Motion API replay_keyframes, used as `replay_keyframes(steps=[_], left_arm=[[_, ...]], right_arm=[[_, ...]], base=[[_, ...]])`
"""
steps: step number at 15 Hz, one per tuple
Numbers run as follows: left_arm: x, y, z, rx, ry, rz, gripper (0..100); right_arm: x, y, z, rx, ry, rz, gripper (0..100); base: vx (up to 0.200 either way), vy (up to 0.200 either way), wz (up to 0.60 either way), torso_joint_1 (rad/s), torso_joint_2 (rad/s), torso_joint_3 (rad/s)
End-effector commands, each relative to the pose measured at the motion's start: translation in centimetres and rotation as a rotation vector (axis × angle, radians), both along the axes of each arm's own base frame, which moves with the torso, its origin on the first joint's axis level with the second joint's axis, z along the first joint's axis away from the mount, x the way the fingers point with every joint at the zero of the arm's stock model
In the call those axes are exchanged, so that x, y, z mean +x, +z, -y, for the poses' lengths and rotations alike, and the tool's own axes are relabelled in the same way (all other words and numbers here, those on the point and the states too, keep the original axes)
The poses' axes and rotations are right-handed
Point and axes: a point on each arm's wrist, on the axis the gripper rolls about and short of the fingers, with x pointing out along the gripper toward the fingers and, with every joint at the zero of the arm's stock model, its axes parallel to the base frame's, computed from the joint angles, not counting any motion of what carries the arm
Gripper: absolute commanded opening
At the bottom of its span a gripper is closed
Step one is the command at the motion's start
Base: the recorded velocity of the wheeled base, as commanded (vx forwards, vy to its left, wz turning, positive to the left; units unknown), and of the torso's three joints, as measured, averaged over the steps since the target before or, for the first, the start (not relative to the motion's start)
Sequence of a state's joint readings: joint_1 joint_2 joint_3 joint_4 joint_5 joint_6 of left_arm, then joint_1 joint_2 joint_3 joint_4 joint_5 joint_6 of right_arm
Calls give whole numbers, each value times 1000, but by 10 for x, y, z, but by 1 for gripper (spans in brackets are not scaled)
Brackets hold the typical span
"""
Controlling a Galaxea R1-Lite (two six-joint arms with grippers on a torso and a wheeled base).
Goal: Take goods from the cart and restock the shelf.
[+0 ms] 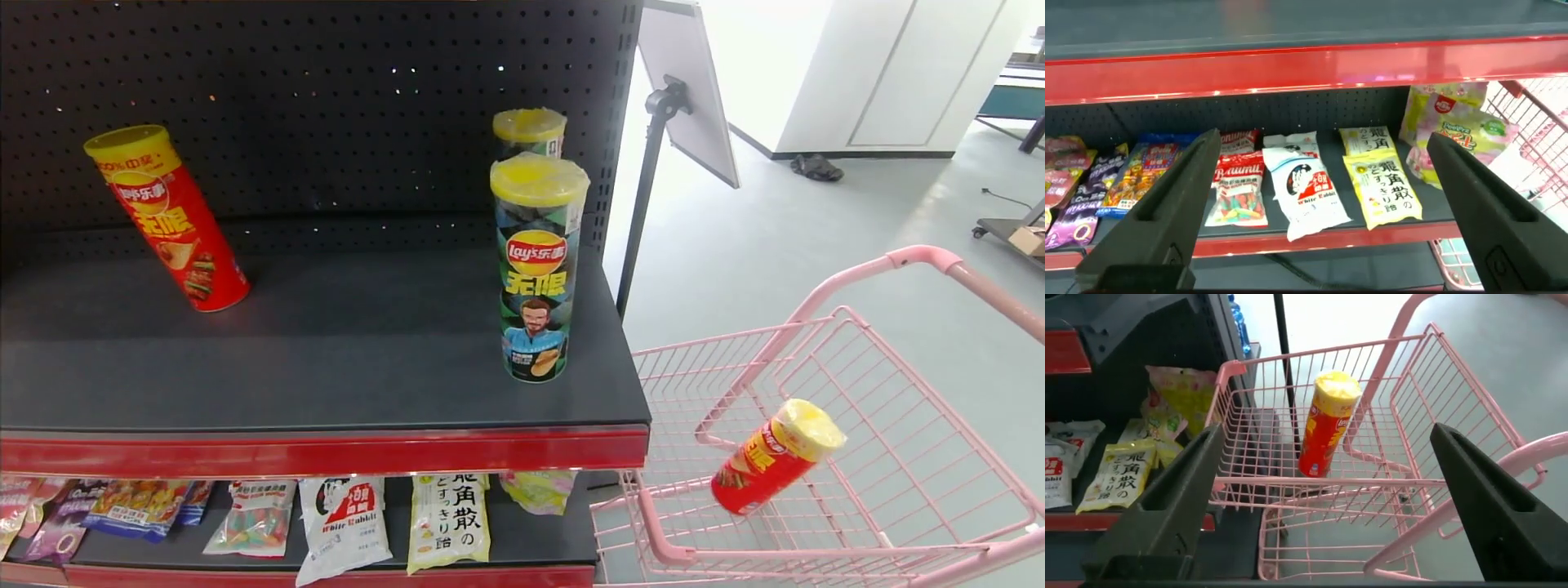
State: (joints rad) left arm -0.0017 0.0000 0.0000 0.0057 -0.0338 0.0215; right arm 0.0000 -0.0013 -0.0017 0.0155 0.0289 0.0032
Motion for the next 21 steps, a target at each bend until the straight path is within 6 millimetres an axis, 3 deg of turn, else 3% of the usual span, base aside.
replay_keyframes(steps=[1,8,17,21], left_arm=[[0,0,0,2,0,0,100],[0,0,0,2,0,0,100],[0,0,0,0,0,0,100],[0,0,0,0,0,0,100]], right_arm=[[0,0,0,0,0,-1,100],[0,0,0,0,0,-1,100],[0,0,0,0,0,-1,100],[0,0,0,0,0,-1,100]], base=[[0,0,0,0,0,0],[0,-171,0,5,2,1],[0,0,0,0,0,0],[0,0,0,-134,331,189]])
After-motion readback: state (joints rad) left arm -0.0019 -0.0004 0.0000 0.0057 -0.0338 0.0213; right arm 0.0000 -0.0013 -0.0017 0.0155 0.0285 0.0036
